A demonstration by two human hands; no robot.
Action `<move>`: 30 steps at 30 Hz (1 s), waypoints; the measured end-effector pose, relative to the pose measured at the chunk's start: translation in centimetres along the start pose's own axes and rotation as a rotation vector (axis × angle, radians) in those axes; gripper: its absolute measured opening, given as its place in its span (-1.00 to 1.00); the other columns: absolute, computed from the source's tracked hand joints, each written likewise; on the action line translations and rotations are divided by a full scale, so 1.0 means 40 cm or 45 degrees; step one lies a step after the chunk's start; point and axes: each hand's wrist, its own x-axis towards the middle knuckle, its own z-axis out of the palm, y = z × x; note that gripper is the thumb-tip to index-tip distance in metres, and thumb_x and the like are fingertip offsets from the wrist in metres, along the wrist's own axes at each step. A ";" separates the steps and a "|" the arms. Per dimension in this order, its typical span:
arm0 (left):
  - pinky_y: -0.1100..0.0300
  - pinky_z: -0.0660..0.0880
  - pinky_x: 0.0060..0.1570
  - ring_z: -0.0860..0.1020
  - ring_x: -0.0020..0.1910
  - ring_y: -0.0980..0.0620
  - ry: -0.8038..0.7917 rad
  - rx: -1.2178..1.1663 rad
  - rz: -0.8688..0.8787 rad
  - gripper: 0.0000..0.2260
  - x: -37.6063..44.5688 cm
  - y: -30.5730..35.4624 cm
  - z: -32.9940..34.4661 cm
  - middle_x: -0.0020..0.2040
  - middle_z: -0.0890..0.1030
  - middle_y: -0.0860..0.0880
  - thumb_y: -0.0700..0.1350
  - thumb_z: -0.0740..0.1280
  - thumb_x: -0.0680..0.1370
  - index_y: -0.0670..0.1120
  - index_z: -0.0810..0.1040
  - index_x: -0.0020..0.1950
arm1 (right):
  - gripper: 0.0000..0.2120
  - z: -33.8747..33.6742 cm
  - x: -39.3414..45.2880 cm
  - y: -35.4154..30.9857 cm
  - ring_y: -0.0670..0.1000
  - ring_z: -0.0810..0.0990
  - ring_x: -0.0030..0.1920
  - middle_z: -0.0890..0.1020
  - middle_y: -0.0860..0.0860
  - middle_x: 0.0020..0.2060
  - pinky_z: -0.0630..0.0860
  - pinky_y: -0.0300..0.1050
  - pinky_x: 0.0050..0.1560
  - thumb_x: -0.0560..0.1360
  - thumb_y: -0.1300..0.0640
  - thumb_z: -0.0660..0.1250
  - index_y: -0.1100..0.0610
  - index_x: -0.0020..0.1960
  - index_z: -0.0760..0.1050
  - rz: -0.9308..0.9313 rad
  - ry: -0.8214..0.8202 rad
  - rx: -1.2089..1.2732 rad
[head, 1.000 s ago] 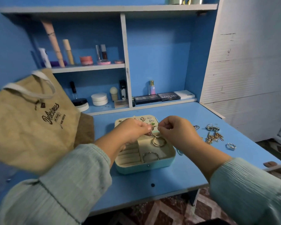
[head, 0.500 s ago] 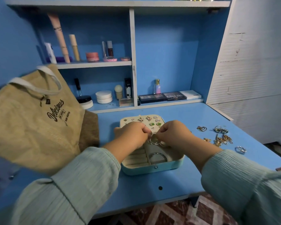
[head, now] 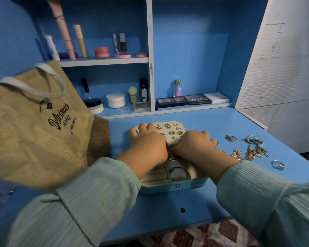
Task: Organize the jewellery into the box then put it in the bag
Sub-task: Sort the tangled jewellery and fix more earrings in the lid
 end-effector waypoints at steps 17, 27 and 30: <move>-0.01 0.11 0.25 0.17 0.30 -0.10 -0.049 0.319 0.032 -0.62 -0.006 0.045 -0.036 0.34 0.27 -0.09 -0.02 0.23 0.54 0.00 0.38 0.36 | -0.76 0.002 0.016 0.006 0.11 0.24 0.18 0.37 0.00 -0.19 0.12 0.04 -0.02 0.45 -0.13 0.26 0.05 -0.14 0.46 -0.024 -0.006 -0.031; -0.03 0.11 0.26 0.18 0.30 -0.11 -0.058 0.295 0.026 -0.62 -0.016 0.049 -0.040 0.34 0.29 -0.10 -0.01 0.21 0.56 -0.02 0.37 0.38 | -0.73 -0.015 0.003 0.036 0.12 0.26 0.19 0.55 0.02 -0.02 0.23 0.05 0.11 0.43 -0.12 0.29 0.02 0.00 0.59 -0.067 0.014 0.061; -0.04 0.11 0.25 0.19 0.29 -0.11 -0.063 0.295 0.032 -0.62 -0.021 0.054 -0.042 0.34 0.30 -0.10 -0.02 0.21 0.56 -0.01 0.38 0.37 | -0.79 -0.023 -0.012 0.051 0.10 0.27 0.16 0.52 -0.02 -0.08 0.21 0.00 0.01 0.46 -0.10 0.28 -0.02 -0.05 0.60 -0.116 0.041 0.077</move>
